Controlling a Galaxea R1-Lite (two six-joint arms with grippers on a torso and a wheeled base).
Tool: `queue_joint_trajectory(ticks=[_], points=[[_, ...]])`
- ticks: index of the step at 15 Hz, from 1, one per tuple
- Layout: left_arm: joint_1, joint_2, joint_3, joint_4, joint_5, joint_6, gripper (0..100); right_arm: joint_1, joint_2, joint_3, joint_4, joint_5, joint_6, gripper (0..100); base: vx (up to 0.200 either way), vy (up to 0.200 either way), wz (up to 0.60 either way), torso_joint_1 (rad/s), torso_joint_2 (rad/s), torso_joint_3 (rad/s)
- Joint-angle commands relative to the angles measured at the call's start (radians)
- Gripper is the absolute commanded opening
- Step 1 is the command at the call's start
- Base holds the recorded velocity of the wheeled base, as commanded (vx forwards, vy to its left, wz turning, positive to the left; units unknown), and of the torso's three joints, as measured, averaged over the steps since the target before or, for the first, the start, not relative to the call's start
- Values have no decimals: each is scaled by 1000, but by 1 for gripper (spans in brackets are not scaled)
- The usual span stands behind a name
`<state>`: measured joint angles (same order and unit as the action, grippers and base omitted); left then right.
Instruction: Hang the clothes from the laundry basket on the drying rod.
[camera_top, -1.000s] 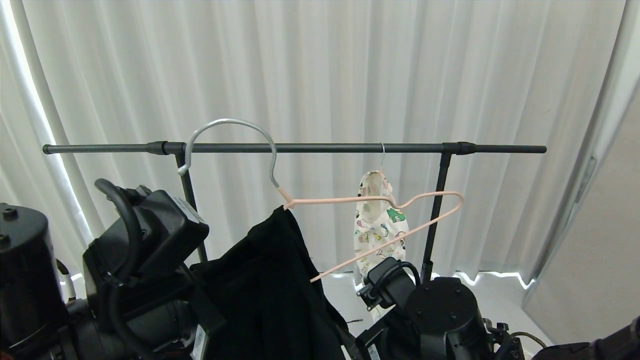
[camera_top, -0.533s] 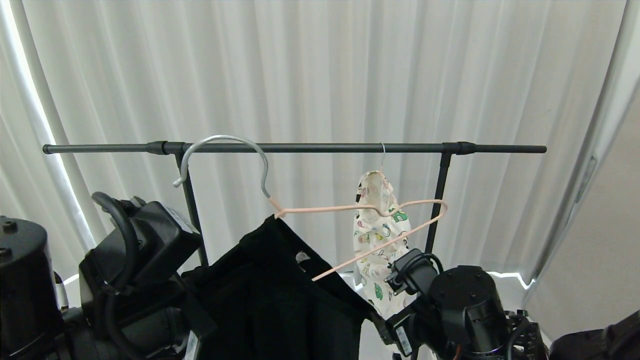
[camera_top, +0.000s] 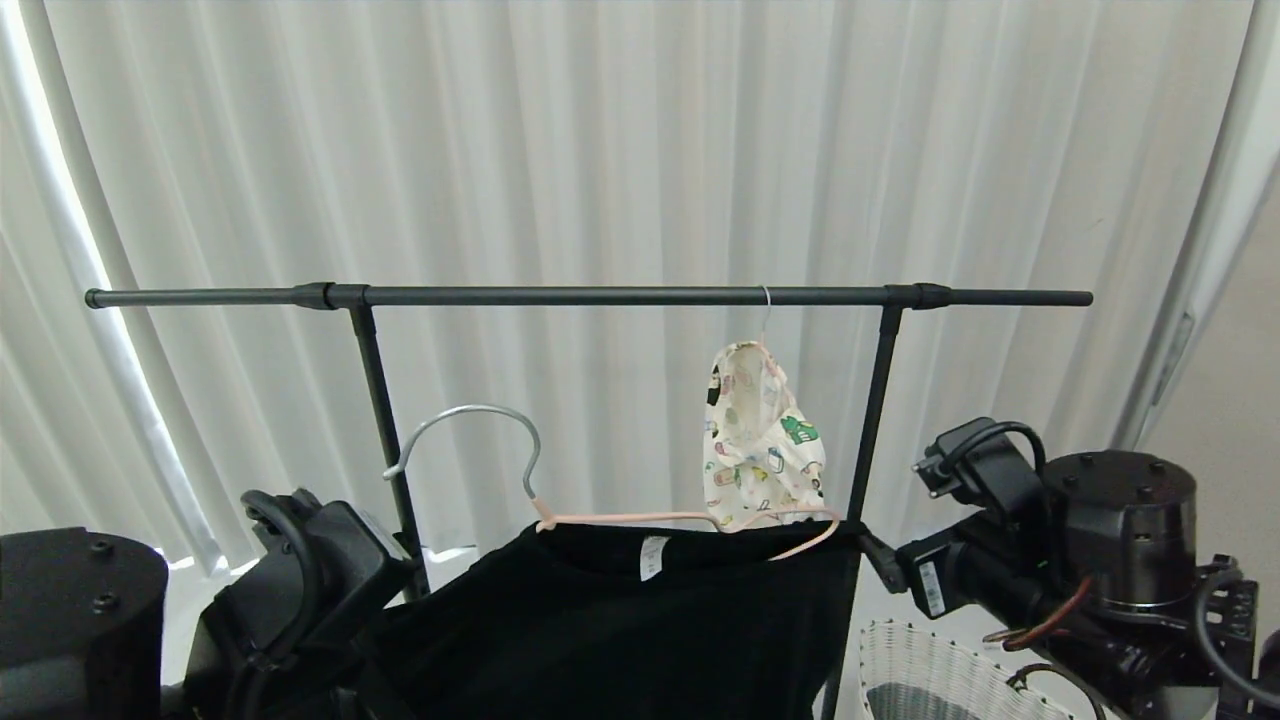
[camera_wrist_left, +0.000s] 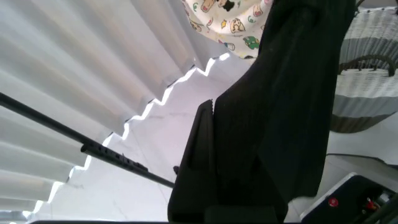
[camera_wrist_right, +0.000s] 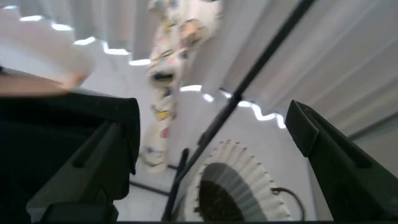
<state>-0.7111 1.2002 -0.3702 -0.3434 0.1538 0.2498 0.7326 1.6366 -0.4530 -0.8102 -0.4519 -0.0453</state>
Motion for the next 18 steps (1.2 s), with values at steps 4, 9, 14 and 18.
queue_joint_trajectory(ticks=[4, 9, 14, 18], points=[[-8, 2, 53, 1, 12, 3, 0, -58, -107, -1, -1, 10, -31, 100, 0, 0, 0, 0, 0, 0], [-28, 64, 30, 0, 33, 8, 0, 110, -152, 37, 5, 29, -70, 100, 0, 0, 0, 0, 0, 0], [-27, 128, 25, 0, 207, -7, 0, 242, -132, 62, 5, 21, -107, 100, 0, 0, 0, 0, 0, 0], [-28, 134, 13, -2, 205, -24, 0, 378, -159, 178, 5, 29, -143, 100, 0, 0, 0, 0, 0, 0]])
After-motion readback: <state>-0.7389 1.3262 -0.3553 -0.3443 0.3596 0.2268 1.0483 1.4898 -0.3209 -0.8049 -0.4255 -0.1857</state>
